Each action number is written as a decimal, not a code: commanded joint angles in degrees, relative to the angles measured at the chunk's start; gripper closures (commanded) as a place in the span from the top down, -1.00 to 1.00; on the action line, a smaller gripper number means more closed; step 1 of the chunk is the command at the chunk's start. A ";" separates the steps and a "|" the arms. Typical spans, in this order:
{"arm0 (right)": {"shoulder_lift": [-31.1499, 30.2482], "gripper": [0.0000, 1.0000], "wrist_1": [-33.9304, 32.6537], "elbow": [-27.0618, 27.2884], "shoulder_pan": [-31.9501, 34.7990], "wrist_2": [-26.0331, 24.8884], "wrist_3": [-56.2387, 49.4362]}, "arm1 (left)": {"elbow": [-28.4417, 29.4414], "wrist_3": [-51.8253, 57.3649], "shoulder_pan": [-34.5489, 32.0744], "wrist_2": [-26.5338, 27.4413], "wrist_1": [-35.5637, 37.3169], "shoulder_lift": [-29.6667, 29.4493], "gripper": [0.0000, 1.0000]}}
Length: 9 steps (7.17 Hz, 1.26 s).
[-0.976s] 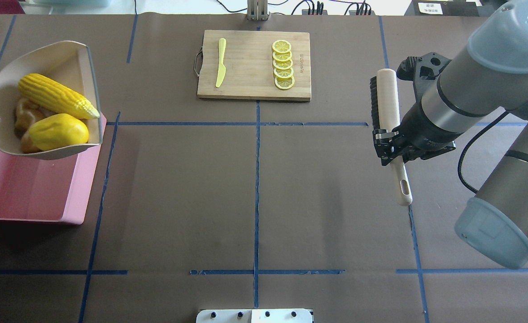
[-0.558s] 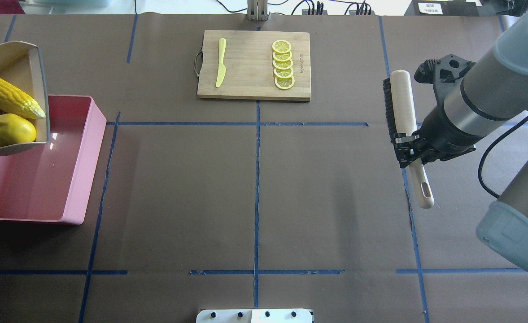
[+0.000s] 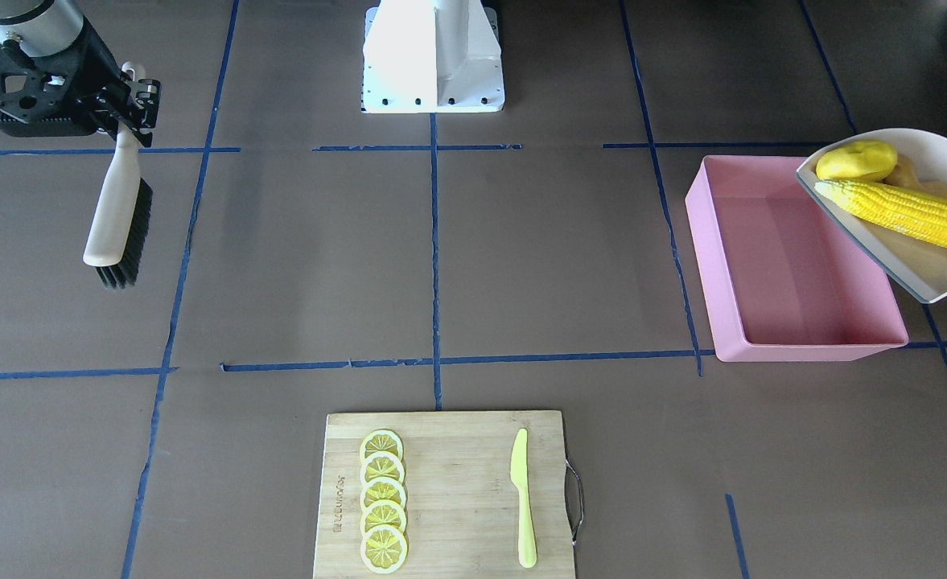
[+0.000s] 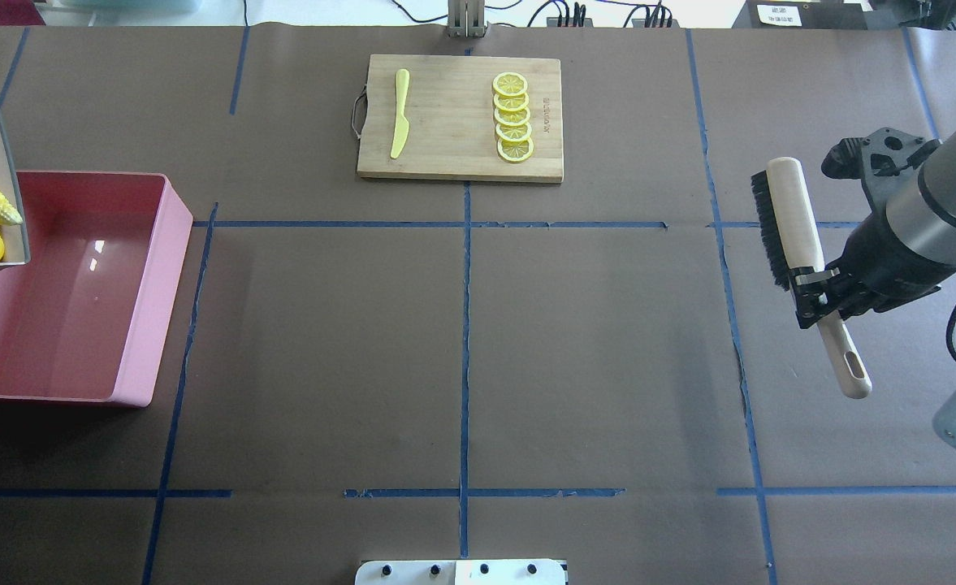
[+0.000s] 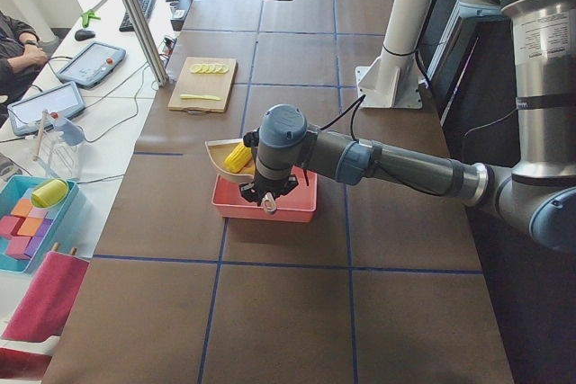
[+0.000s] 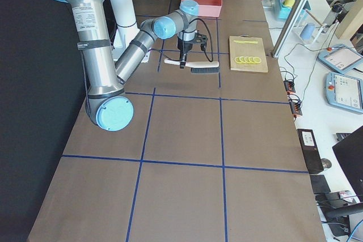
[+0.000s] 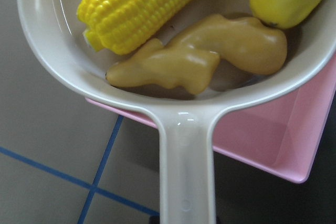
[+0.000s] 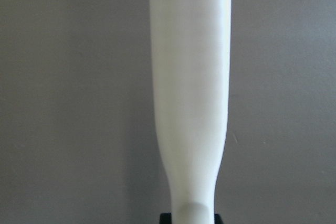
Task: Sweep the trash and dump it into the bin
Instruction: 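Tilt the dustpan with the left gripper to dump items into the pink bin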
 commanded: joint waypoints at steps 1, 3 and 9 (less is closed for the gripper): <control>-5.44 -1.00 0.01 -0.18 3.32 1.75 -6.96 | -0.89 3.33 0.24 9.64 0.16 1.65 -1.00; -10.71 -1.00 0.71 -0.54 5.70 2.89 -13.98 | -2.38 3.53 4.42 17.54 0.69 2.10 -1.00; -14.96 -1.00 1.07 -3.61 7.64 8.70 -19.65 | -16.45 3.09 14.03 33.29 22.64 -1.31 -1.00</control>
